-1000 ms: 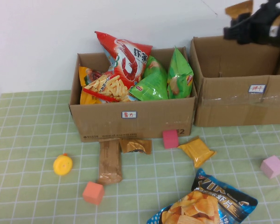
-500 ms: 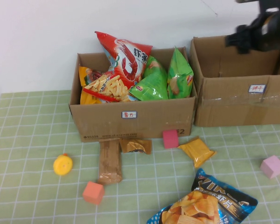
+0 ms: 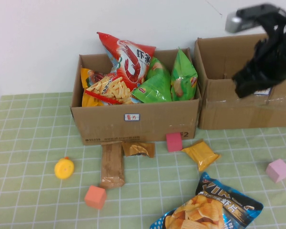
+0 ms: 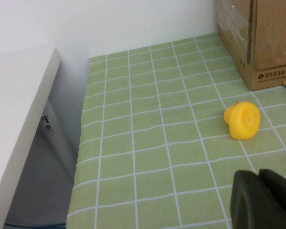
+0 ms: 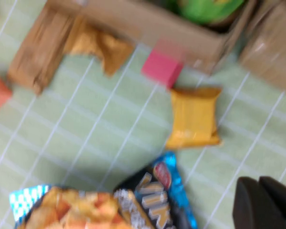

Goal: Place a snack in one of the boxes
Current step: Pick up the biscuit

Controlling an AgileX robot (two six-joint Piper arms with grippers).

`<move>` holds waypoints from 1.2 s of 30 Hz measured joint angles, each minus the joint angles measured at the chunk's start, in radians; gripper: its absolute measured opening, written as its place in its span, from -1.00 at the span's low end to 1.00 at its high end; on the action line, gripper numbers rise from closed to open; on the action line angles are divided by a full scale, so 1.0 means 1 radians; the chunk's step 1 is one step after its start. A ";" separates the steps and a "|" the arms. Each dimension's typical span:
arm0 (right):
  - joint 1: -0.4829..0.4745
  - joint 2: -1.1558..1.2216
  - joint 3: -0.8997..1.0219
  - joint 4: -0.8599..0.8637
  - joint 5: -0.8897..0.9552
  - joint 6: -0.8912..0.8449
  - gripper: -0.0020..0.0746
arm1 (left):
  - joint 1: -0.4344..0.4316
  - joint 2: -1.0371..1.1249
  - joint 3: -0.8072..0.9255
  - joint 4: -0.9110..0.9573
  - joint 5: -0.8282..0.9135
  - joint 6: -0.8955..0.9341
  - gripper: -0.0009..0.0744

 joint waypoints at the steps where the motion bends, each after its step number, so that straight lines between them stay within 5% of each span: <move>1: 0.000 0.000 0.011 0.000 0.005 -0.008 -0.94 | 0.000 0.000 0.000 0.000 0.000 0.000 -0.98; 7: 0.030 0.053 0.054 -0.035 0.035 -0.024 -0.95 | 0.000 0.000 0.000 0.000 0.000 0.000 -0.98; 15: 0.231 0.199 0.056 -0.303 0.000 0.096 -0.95 | 0.000 0.000 0.000 0.000 0.000 0.000 -0.98; 20: 0.238 0.278 0.056 -0.326 -0.079 0.142 -0.86 | 0.000 0.000 0.000 0.000 0.000 0.000 -0.98; 22: 0.238 0.303 0.056 -0.326 -0.111 0.149 -0.65 | 0.000 0.000 0.000 0.000 0.000 0.000 -0.98; 29: 0.238 0.373 0.056 -0.326 -0.279 0.245 0.52 | 0.000 0.000 0.000 0.000 0.000 0.002 -0.98; 36: 0.234 0.456 0.056 -0.326 -0.373 0.305 0.72 | 0.000 0.000 0.000 0.000 0.000 0.002 -0.98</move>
